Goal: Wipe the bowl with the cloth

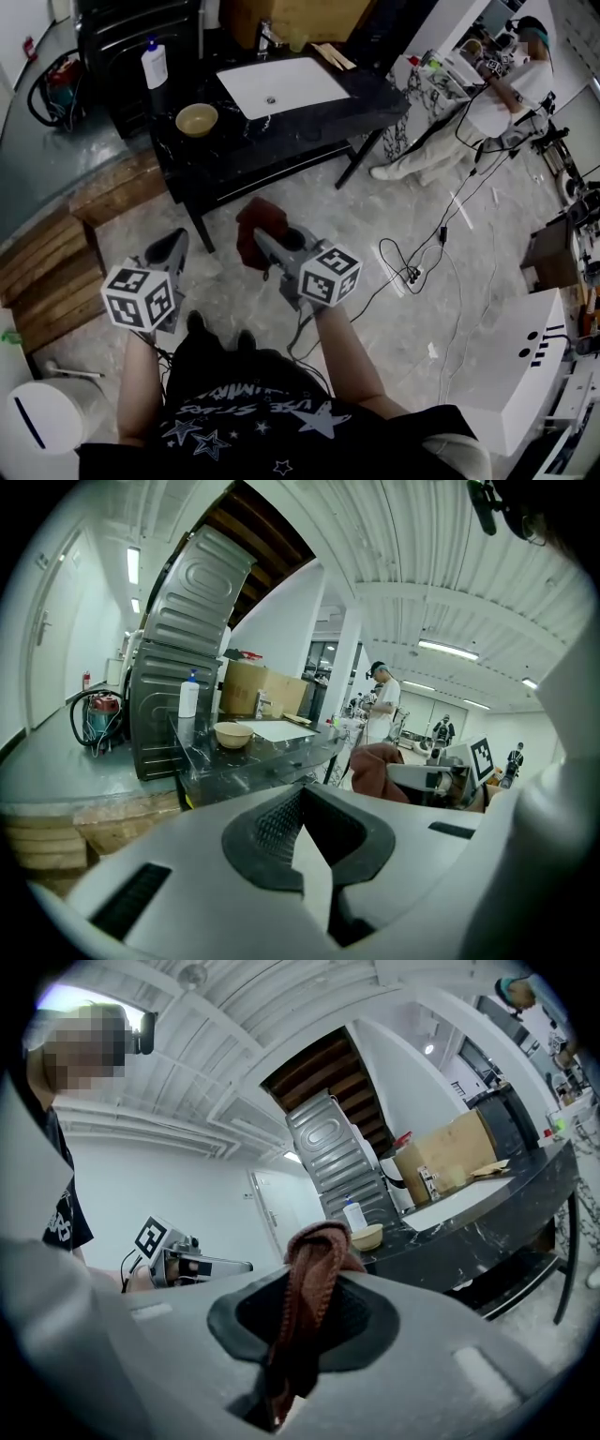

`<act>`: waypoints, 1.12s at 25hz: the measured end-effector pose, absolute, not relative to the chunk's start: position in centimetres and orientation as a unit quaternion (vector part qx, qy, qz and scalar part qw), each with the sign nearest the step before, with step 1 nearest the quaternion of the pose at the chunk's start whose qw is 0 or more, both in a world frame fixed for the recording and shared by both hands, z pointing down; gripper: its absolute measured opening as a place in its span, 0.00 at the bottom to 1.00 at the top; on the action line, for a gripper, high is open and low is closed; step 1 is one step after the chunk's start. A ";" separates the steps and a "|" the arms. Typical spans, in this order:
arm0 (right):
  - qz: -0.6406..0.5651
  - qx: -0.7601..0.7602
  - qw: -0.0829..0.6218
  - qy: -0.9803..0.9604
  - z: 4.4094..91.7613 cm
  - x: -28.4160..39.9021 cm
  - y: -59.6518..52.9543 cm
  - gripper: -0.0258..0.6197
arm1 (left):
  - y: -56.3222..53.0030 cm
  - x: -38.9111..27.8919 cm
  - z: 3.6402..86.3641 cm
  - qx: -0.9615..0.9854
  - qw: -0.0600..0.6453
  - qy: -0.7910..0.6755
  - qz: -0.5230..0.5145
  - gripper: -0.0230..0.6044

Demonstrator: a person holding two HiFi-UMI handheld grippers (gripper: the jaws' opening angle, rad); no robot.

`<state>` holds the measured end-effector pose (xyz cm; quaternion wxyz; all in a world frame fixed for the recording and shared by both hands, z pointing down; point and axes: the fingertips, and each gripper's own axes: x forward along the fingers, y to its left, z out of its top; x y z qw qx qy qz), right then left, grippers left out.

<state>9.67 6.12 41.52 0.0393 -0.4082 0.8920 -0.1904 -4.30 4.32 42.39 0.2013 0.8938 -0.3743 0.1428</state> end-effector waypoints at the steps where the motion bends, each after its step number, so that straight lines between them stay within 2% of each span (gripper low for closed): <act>1: -0.191 -0.410 0.039 0.891 41.7 10.0 6.5 0.15 | 4.6 -4.0 42.4 0.895 0.200 -0.372 0.144 0.05; 10: -0.188 -0.436 0.018 0.880 42.3 10.2 8.6 0.15 | 6.0 -3.7 41.9 0.906 0.184 -0.356 0.132 0.05; 28: -0.159 -0.432 -0.013 0.888 40.9 -4.1 19.2 0.15 | 17.4 -16.8 41.5 0.913 0.193 -0.341 0.109 0.05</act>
